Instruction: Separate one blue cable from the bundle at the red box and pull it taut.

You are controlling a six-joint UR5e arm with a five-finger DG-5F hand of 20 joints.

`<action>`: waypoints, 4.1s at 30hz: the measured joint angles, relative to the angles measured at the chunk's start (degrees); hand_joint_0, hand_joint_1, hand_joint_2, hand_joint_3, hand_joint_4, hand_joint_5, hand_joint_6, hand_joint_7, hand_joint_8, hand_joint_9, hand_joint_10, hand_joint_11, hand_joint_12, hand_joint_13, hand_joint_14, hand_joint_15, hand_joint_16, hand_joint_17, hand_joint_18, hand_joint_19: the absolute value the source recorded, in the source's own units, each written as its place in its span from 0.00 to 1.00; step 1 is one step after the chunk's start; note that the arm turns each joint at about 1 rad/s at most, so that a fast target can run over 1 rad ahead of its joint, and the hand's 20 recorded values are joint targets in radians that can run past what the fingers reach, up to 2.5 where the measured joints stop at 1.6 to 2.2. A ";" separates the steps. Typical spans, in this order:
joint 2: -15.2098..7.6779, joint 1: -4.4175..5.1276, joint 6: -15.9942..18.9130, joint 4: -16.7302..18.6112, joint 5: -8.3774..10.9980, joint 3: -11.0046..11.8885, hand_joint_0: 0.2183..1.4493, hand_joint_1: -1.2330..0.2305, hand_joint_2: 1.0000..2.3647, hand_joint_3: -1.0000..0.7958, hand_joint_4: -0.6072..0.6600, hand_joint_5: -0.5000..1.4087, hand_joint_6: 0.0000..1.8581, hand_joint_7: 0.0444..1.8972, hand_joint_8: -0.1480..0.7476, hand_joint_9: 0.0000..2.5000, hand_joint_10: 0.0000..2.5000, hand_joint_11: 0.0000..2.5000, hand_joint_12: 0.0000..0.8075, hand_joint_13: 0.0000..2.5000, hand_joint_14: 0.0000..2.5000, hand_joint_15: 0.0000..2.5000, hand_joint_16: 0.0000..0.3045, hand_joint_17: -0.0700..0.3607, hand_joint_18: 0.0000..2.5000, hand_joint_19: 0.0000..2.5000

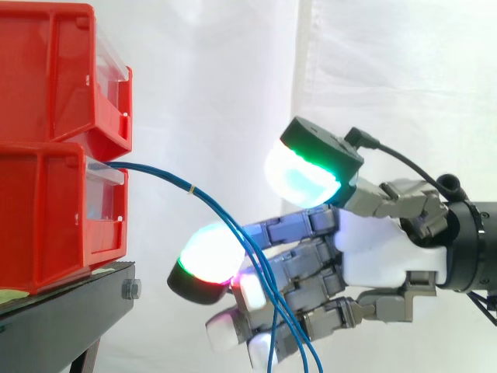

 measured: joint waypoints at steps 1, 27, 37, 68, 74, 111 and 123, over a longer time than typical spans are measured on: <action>-0.02 0.05 0.01 0.00 0.02 0.21 0.28 0.31 0.00 0.28 0.63 0.18 0.27 0.56 0.50 0.33 0.01 0.32 0.47 0.27 0.01 0.17 0.15 0.40 0.23 0.23; -2.91 0.48 1.05 3.30 -0.04 1.80 0.30 0.38 0.00 0.31 0.59 0.19 0.27 0.64 0.50 0.34 0.01 0.33 0.46 0.30 0.01 0.20 0.15 0.40 0.25 0.25; -2.90 0.57 1.25 3.90 -0.06 2.16 0.30 0.39 0.00 0.31 0.58 0.20 0.29 0.66 0.50 0.36 0.01 0.34 0.46 0.31 0.01 0.20 0.15 0.40 0.26 0.25; -2.95 0.46 0.73 4.27 0.35 2.48 0.28 0.50 0.00 0.28 0.59 0.20 0.31 0.64 0.52 0.37 0.01 0.35 0.48 0.34 0.01 0.22 0.16 0.42 0.28 0.27; -2.96 0.23 0.73 4.32 0.11 2.48 0.30 0.45 0.00 0.30 0.59 0.20 0.31 0.64 0.51 0.38 0.01 0.35 0.48 0.34 0.01 0.22 0.16 0.41 0.29 0.26; -2.91 0.49 0.04 3.26 0.37 4.09 0.33 0.34 0.01 0.36 0.55 0.18 0.41 0.58 0.51 0.39 0.01 0.37 0.47 0.35 0.01 0.22 0.16 0.41 0.31 0.26; -2.91 0.58 0.03 3.12 0.39 4.14 0.36 0.29 0.01 0.36 0.53 0.16 0.48 0.51 0.50 0.38 0.01 0.39 0.47 0.36 0.01 0.22 0.16 0.41 0.32 0.26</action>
